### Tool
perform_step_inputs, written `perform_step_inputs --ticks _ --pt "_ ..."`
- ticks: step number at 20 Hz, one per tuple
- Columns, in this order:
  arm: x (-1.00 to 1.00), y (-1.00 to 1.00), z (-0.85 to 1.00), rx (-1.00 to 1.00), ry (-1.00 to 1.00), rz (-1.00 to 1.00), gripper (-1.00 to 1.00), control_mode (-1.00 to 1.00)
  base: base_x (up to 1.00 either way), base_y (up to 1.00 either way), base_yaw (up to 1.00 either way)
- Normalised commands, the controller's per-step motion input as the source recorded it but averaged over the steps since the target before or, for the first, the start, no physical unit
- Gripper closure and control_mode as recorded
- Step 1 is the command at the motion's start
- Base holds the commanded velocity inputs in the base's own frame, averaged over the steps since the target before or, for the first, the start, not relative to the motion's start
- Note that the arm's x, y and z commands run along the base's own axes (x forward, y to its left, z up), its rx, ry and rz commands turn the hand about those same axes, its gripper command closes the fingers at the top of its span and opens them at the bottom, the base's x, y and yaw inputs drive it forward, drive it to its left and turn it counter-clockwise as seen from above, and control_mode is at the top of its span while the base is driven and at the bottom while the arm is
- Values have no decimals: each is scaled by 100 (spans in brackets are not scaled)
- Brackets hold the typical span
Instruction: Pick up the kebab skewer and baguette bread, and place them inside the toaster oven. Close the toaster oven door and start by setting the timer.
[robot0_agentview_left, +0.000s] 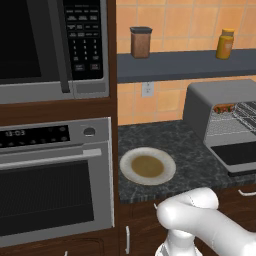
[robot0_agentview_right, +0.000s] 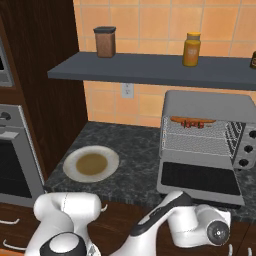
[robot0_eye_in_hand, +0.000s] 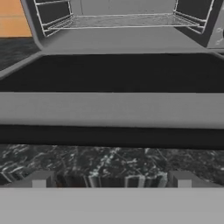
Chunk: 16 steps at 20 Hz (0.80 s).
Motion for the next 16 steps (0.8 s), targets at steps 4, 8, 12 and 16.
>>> perform_step_inputs --ticks 4,8,12,16 --pt "0 0 -4 0 7 0 -100 -100 0 0 0" --pt "6 0 -3 0 2 0 -100 -100 0 0 0" --pt "26 0 0 0 0 0 -100 -100 0 0 0" --pt "27 -3 -1 0 0 0 -100 -100 0 0 0"
